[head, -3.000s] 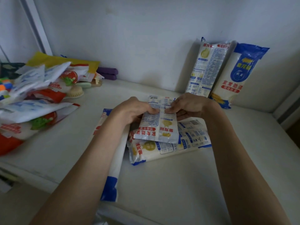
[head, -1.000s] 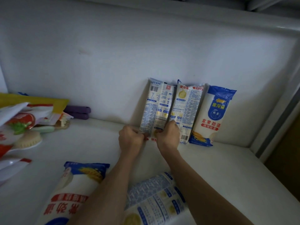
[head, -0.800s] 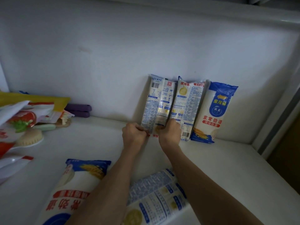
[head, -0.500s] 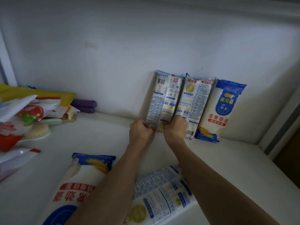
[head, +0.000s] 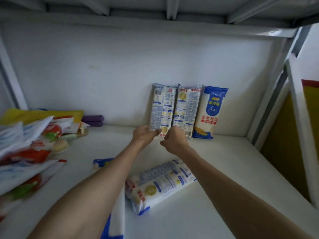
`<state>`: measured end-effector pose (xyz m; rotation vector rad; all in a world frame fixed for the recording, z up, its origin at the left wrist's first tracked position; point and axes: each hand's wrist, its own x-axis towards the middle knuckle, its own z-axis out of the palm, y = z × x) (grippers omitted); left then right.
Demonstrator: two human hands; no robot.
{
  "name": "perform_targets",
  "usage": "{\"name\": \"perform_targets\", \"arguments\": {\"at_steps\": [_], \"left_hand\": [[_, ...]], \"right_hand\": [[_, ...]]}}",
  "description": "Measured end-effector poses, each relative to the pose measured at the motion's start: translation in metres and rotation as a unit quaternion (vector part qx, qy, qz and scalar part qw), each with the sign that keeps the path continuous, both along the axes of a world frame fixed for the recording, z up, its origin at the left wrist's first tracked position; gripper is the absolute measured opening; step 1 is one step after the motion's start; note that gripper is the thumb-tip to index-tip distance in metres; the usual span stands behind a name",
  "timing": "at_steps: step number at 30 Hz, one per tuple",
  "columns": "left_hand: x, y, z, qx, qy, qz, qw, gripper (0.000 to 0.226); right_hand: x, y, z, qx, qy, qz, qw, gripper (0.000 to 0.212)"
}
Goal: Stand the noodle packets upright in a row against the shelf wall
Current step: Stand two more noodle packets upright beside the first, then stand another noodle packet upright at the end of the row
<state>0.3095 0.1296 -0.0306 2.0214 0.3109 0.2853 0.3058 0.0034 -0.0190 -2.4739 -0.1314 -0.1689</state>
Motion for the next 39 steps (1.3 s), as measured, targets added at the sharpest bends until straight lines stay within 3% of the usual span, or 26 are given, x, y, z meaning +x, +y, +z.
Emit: {"name": "perform_targets", "arguments": {"at_steps": [2,6,12,14,17,19,21,24,27,31,35,39], "left_hand": [[-0.024,0.006,0.009,-0.003,-0.001,-0.009,1.000,0.047],[-0.082,0.028,0.017,-0.006,0.019,-0.006,1.000,0.072],[-0.161,0.066,0.016,0.045,0.031,0.000,0.998,0.061],[-0.181,0.077,0.018,0.066,0.035,0.055,0.996,0.057],[-0.201,0.084,0.026,0.138,0.119,0.135,0.974,0.052],[-0.209,0.083,0.027,0.093,0.189,0.150,0.966,0.056],[-0.214,0.078,0.029,-0.010,0.243,0.140,0.960,0.055],[-0.212,0.077,0.031,-0.087,0.293,0.141,0.942,0.043],[-0.207,0.081,0.027,-0.075,0.310,0.141,0.937,0.035],[-0.201,0.093,0.020,-0.070,0.331,0.093,0.936,0.036],[-0.194,0.095,0.024,-0.031,0.304,0.073,0.949,0.032],[-0.190,0.100,0.042,-0.068,0.279,0.059,0.956,0.032]], "right_hand": [[-0.017,0.002,0.010,-0.004,0.002,0.006,1.000,0.028],[-0.052,0.010,0.022,-0.002,0.022,0.013,1.000,0.029],[-0.099,0.028,0.021,-0.030,0.071,0.069,0.995,0.032],[-0.109,0.034,0.021,-0.067,0.089,0.111,0.988,0.041],[-0.125,0.044,0.018,-0.104,0.107,0.154,0.977,0.041],[-0.135,0.049,0.014,-0.128,0.115,0.168,0.971,0.042],[-0.141,0.054,0.013,-0.135,0.111,0.176,0.969,0.039],[-0.145,0.065,0.013,-0.102,0.148,0.187,0.966,0.038],[-0.144,0.078,0.012,-0.076,0.172,0.185,0.965,0.044],[-0.140,0.088,0.013,-0.004,0.200,0.145,0.969,0.034],[-0.137,0.093,0.011,0.058,0.219,0.089,0.970,0.017],[-0.130,0.094,0.024,0.125,0.261,0.075,0.954,0.018]]}}
